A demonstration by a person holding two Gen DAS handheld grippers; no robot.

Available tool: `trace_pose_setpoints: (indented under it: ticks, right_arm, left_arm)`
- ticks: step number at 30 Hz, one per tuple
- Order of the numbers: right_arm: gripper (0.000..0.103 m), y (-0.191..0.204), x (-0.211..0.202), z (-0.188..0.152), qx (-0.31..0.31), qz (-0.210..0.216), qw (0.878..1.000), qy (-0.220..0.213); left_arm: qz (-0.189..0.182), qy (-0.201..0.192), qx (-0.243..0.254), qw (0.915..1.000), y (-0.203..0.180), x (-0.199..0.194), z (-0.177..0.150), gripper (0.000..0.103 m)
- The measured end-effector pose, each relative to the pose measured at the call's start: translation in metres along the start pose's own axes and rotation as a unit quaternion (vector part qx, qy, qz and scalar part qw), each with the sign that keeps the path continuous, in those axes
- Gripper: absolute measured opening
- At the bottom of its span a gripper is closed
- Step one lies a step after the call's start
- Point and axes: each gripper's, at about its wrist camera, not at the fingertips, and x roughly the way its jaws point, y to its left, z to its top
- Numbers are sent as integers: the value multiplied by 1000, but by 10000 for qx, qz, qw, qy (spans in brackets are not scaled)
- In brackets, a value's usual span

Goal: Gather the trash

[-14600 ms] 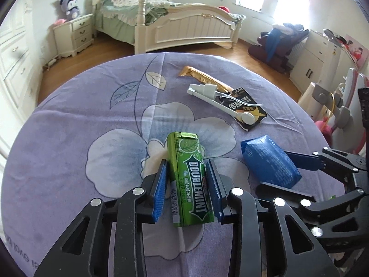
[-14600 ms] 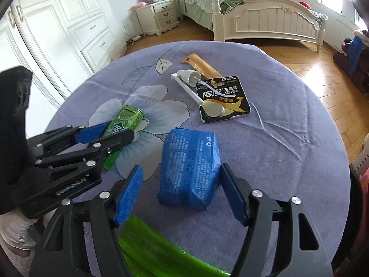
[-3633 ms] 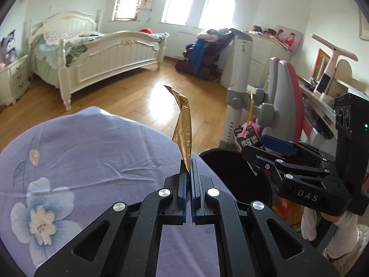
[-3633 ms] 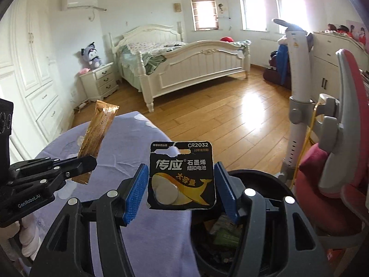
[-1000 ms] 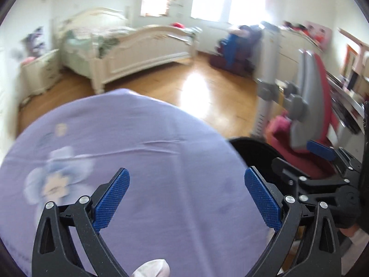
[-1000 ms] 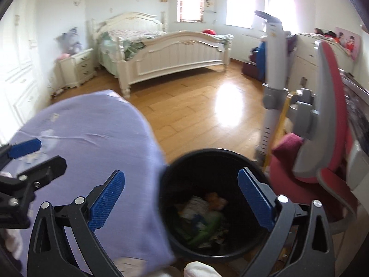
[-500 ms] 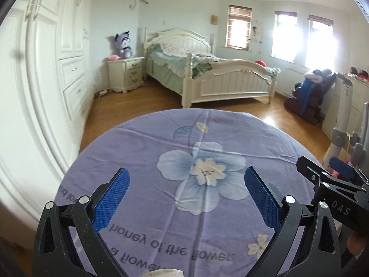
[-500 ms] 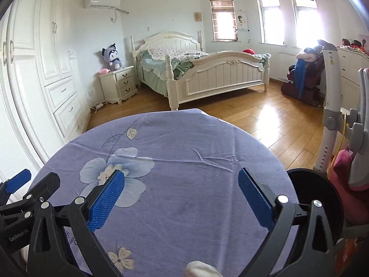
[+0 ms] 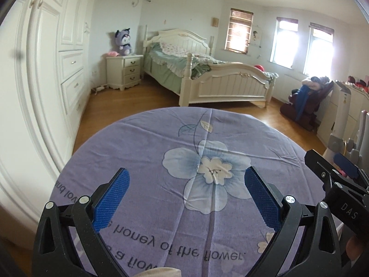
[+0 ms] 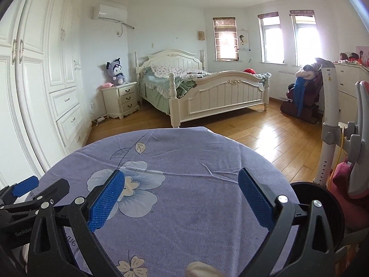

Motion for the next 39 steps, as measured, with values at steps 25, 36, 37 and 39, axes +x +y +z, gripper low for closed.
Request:
trace_pose_setpoints:
  ticks: [25,36,37,39]
  right_arm:
    - [98,9,6,-4,-239,-130,9993,259]
    - [98,7,4,-3,-179,-54,9997,184]
    - [98,8,4,-3,-188,-44,9997,180]
    - [98,8,3,-4,-200,-24,9997,163]
  left_arm:
    - [-178,535,-445,9974,17,27,-6,98]
    - [-14,452,-231,9987,6,23,-6,98]
    - [18,437,-226,9988,6,22,-6,98]
    - [91,441,-214,9988,7,21,-6,98]
